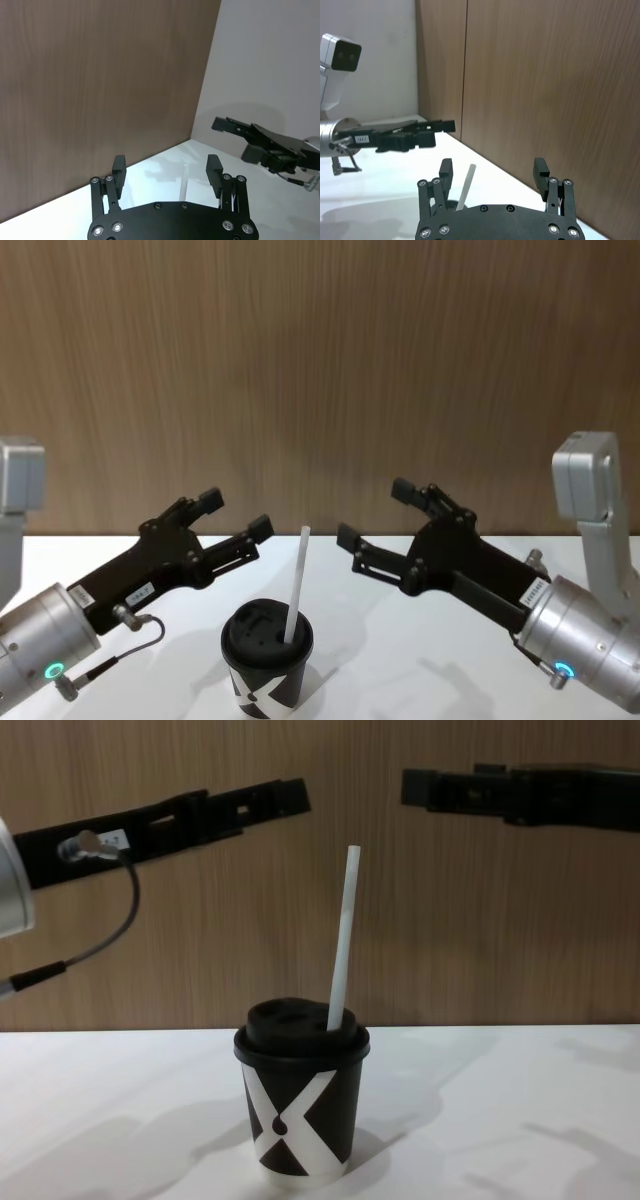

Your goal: Pick up the straw with one hand, pass it to the other hand, and insert it into the cup.

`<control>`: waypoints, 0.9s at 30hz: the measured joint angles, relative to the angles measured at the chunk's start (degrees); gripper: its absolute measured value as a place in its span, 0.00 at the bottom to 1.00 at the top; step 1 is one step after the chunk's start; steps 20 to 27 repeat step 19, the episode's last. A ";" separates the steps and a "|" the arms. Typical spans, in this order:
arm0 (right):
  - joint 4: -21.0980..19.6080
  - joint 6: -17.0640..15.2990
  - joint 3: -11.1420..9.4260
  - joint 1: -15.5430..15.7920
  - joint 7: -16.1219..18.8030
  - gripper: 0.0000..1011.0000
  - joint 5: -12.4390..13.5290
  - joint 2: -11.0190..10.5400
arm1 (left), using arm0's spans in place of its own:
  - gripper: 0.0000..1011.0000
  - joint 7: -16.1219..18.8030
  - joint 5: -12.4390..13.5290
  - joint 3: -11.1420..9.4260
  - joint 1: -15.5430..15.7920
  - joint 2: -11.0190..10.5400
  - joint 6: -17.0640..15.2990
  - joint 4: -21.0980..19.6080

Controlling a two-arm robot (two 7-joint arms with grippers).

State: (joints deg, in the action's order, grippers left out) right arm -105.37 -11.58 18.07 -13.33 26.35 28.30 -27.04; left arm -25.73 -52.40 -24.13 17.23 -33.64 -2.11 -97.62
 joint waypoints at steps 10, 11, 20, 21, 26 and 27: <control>-4.03 -2.46 -1.00 4.96 1.16 0.99 2.26 -4.13 | 0.99 1.04 -0.20 1.66 -3.19 -0.50 1.30 -1.86; -4.26 -2.56 -1.08 5.28 1.31 0.99 2.41 -4.42 | 0.99 1.07 -0.17 1.70 -3.34 -0.51 1.38 -1.93; -5.88 -3.38 -1.52 7.72 2.18 0.99 3.35 -6.49 | 0.99 1.29 0.18 2.01 -4.68 -0.46 1.85 -2.46; -5.88 -3.38 -1.52 7.72 2.18 0.99 3.35 -6.49 | 0.99 1.29 0.18 2.01 -4.68 -0.46 1.85 -2.46; -5.88 -3.38 -1.52 7.72 2.18 0.99 3.35 -6.49 | 0.99 1.29 0.18 2.01 -4.68 -0.46 1.85 -2.46; -5.88 -3.38 -1.52 7.72 2.18 0.99 3.35 -6.49 | 0.99 1.29 0.18 2.01 -4.68 -0.46 1.85 -2.46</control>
